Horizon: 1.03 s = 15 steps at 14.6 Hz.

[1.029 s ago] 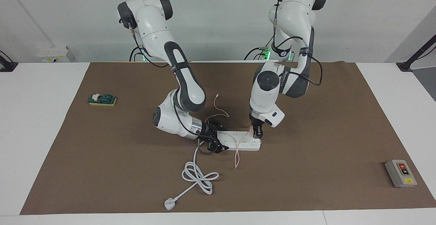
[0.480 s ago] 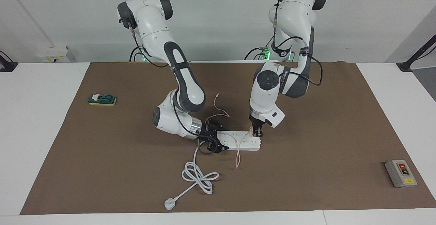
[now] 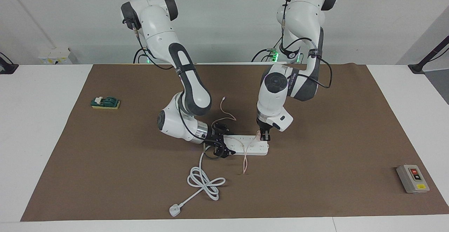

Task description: Unplug charger and place it aside

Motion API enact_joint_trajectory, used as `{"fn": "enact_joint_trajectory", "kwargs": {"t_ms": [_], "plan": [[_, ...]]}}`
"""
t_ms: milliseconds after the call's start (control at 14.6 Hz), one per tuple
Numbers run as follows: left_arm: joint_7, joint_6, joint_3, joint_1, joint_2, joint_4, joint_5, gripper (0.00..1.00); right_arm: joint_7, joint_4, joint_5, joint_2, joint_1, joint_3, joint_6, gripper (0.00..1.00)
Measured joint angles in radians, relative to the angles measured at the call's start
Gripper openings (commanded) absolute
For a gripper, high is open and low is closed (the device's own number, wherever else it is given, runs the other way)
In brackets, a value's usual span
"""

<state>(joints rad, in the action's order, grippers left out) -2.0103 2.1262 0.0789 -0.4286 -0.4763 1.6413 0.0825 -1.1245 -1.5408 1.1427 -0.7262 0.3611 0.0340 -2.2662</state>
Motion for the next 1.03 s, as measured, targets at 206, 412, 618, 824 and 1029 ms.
{"fn": "enact_joint_trajectory", "kwargs": {"t_ms": [206,412,618,824,1029], "plan": [[0.0,0.0,0.0,0.0,0.0,0.0,0.0,0.0,0.0,0.0,0.0,0.0,0.0,0.0,0.0,0.0],[0.002,-0.001,0.0,0.0,0.0,0.0,0.002,0.0,0.0,0.0,0.0,0.0,0.0,0.0,0.0,0.0],[0.002,-0.002,0.001,-0.002,0.0,-0.001,0.009,0.0,0.0,0.0,0.0,0.0,0.0,0.0,0.0,0.0],[0.007,-0.018,0.002,-0.002,0.0,-0.011,0.01,0.0,0.0,0.0,0.0,0.0,0.0,0.0,0.0,0.0],[0.016,-0.111,0.003,-0.002,0.029,-0.037,0.01,0.0,0.0,0.0,0.001,0.0,0.0,0.0,0.0,0.0]]}}
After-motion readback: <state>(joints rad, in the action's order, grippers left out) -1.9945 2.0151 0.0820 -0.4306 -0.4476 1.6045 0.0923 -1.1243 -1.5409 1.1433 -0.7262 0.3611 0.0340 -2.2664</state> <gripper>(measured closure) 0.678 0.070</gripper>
